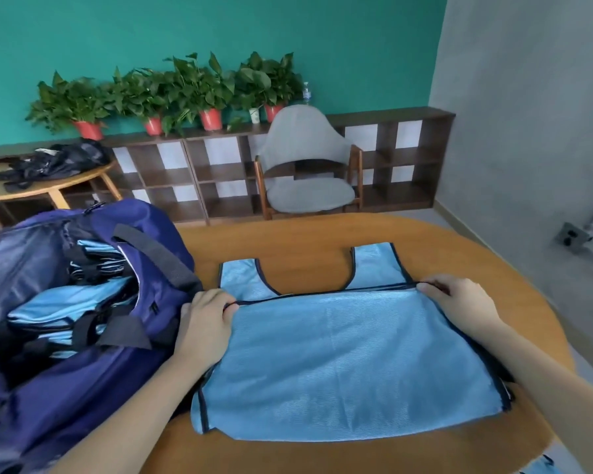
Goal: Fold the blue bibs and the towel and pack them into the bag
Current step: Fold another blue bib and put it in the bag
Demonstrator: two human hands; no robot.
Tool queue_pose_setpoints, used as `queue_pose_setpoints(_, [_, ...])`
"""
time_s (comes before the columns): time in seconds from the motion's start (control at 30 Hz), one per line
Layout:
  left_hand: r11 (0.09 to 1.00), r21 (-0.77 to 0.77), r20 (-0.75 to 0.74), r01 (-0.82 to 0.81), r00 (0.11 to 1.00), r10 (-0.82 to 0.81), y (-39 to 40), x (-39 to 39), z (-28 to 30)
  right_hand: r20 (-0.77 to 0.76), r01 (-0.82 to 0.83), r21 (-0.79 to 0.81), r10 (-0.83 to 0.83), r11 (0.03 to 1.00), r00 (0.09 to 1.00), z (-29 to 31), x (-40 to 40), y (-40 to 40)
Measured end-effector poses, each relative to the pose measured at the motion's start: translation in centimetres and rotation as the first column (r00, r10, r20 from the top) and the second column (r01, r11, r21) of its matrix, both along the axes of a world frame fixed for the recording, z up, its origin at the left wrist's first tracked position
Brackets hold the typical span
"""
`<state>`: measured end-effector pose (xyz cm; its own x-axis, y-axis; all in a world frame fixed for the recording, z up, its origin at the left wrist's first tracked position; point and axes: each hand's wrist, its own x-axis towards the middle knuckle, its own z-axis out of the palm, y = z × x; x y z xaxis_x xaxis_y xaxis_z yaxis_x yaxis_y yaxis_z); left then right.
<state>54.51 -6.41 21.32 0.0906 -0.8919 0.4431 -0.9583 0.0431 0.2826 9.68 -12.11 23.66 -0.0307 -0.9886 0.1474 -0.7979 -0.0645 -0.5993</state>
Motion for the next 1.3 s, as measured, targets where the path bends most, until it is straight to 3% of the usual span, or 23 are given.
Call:
queue_pose_setpoints(0.3, [0.997, 0.063, 0.115, -0.052, 0.992, 0.044, 0.6, -1.3, 0.3, -0.009, -0.022, -0.031, 0.022, 0.999, 1.0, -0.5, -0.3, 3.0])
queue_pose_setpoints(0.47, [0.994, 0.113, 0.154, 0.006, 0.988, -0.024, 2.4, -3.1, 0.6, 0.008, -0.005, -0.052, 0.005, 0.999, 1.0, -0.6, -1.7, 6.9])
queue_pose_setpoints(0.6, [0.994, 0.059, 0.188, 0.09, 0.977, -0.1, 4.8, -4.0, 0.7, 0.135, 0.015, -0.067, -0.006, 0.998, 0.991, -0.4, -2.9, 10.2])
queue_pose_setpoints(0.7, [0.982, -0.008, 0.062, 0.187, 0.981, -0.186, 6.4, -4.0, 2.2, 0.312, 0.007, -0.076, 0.018, 0.997, 0.95, 1.9, -3.0, 11.7])
queue_pose_setpoints(0.77, [0.973, -0.056, -0.162, 0.224, 0.959, -0.231, 7.3, -4.1, 4.5, 0.433, 0.005, -0.084, 0.032, 0.996, 0.901, 4.5, -2.9, 12.1])
queue_pose_setpoints(0.93, [0.956, -0.248, -0.398, 0.155, 0.884, -0.246, 6.7, -3.9, 10.3, 0.64, -0.118, -0.083, 0.144, 0.99, 0.755, 10.4, -2.0, 8.8])
queue_pose_setpoints(1.0, [0.963, -0.238, -0.457, 0.126, 0.86, -0.226, 4.1, -3.5, 10.9, 0.58, -0.11, -0.057, 0.123, 0.992, 0.805, 10.4, -1.1, 5.6])
queue_pose_setpoints(1.07, [0.975, -0.193, -0.422, 0.106, 0.888, -0.18, 1.1, -3.0, 9.9, 0.426, -0.083, 0.003, 0.074, 0.997, 0.902, 8.4, -0.4, 2.1])
queue_pose_setpoints(1.17, [0.997, -0.024, -0.417, 0.07, 0.906, -0.074, -1.9, -2.3, 5.1, 0.2, -0.027, 0.077, 0.011, 0.997, 0.98, 2.4, 0.0, -0.8])
queue_pose_setpoints(1.3, [1.0, -0.004, -0.446, -0.023, 0.895, 0.018, -2.5, -1.2, 0.6, 0.146, 0.052, -0.059, -0.043, 0.997, 0.988, -0.6, -0.1, -0.5])
